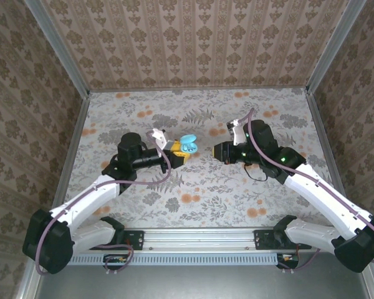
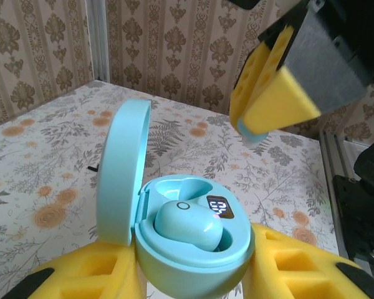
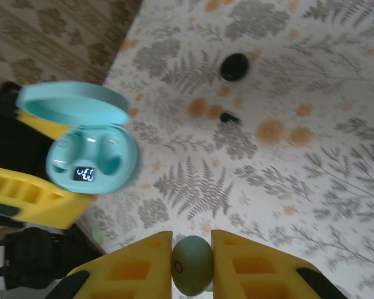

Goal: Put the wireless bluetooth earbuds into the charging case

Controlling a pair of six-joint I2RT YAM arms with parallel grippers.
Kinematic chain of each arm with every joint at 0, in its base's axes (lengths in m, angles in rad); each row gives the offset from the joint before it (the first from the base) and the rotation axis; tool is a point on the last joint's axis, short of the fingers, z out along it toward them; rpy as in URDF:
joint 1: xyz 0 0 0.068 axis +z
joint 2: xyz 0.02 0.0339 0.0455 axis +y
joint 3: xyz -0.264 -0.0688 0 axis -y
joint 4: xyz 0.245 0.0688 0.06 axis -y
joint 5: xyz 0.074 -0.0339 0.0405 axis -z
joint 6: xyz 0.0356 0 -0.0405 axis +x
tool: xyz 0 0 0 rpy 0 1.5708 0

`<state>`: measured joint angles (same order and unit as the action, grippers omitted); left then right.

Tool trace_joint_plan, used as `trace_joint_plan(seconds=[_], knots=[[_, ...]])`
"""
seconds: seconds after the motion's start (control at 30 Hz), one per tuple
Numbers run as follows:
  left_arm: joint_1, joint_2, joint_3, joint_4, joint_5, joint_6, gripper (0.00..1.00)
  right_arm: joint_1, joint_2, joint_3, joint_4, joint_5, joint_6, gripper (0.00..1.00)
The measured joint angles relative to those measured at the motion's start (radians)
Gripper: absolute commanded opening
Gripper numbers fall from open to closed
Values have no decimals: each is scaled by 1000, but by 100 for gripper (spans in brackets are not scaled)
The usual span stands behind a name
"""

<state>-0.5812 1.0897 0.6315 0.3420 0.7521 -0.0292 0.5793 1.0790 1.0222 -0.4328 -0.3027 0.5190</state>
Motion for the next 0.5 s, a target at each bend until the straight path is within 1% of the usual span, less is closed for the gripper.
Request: trace_joint_plan(seconds=[0.27, 0.5], knots=[[-2, 27, 19, 3, 32, -1, 37, -1, 8, 2, 124, -126, 7, 20], [-10, 42, 31, 5, 63, -3, 37, -1, 51, 10, 181, -184, 11, 20]])
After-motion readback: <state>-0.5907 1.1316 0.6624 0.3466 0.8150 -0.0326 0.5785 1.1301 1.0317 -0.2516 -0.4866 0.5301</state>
